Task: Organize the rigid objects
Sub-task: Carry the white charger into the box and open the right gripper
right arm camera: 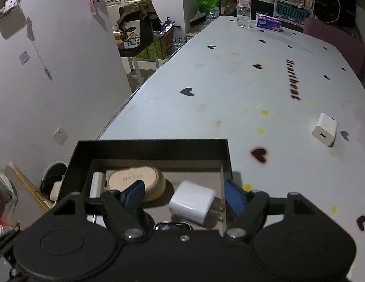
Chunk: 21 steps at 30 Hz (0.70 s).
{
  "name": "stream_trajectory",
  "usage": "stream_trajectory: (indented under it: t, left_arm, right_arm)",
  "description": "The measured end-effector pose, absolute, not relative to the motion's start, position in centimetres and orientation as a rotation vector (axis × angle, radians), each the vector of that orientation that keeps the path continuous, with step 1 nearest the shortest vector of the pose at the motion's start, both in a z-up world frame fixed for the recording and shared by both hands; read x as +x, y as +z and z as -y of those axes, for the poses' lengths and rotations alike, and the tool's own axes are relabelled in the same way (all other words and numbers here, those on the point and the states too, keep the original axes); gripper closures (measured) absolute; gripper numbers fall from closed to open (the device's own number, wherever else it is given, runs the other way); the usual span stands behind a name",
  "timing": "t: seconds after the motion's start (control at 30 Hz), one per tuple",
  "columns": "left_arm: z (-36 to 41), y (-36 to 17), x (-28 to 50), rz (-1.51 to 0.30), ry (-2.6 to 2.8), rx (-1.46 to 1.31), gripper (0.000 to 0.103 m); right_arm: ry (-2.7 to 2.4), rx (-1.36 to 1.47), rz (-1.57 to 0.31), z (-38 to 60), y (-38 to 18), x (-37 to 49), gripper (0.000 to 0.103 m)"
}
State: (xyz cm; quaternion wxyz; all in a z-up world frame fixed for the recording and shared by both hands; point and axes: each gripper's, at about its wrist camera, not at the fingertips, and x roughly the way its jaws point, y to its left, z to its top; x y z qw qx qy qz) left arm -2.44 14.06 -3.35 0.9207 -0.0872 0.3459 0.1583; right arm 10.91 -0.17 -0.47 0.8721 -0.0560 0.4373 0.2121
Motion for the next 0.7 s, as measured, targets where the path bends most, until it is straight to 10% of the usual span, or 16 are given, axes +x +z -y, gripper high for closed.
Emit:
stream_trajectory:
  t: [0.7]
  left_arm:
    - [-13.9,-3.4,-2.4,-0.710,0.326,-0.176,0.099]
  right_arm:
    - [0.448,-0.122,-0.902,1.9,0.9,8.7,0.021]
